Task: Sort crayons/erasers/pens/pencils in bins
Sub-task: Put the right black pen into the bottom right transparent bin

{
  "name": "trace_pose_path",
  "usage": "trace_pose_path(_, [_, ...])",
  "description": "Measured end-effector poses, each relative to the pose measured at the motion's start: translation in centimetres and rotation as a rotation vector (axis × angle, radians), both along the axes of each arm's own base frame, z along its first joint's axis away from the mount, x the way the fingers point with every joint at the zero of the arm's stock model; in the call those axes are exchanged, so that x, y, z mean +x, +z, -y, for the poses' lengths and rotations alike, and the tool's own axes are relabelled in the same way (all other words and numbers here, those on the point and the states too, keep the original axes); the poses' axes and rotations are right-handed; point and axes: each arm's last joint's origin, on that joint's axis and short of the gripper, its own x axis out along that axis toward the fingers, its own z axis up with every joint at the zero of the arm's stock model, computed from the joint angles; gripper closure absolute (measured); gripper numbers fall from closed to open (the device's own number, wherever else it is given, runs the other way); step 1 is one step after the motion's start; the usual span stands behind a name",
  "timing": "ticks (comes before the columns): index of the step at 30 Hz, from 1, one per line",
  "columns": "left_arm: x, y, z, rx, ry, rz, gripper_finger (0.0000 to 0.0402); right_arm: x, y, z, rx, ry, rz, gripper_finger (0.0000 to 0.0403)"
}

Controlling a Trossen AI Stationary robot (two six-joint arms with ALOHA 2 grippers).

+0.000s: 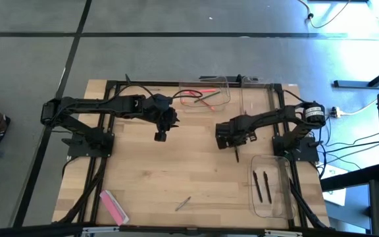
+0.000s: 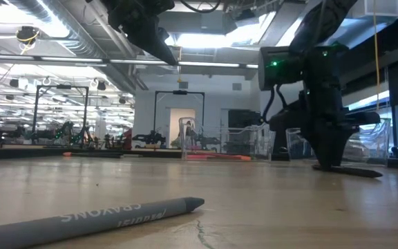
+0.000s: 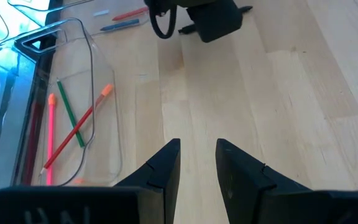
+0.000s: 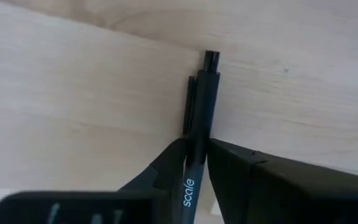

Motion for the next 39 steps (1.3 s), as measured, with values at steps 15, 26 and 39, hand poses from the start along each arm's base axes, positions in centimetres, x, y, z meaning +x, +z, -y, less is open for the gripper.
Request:
trace_pose_path(15, [0.0,0.0,0.0,-0.017,0.017,0.002,0.0308,0.2,0.0,-0.8,-0.005,0.099,0.016,0.0346])
trace_pose_path(26, [0.0,0.0,0.0,-0.026,0.027,0.004,0.0308,0.3,0.0,-0.8,-0.014,0.287,0.026,0.0347])
trace_pose_path(39, [0.0,0.0,0.0,-0.055,0.056,0.007,0.0308,0.2,0.2,-1.3,-0.071,0.359,0.024,0.0348])
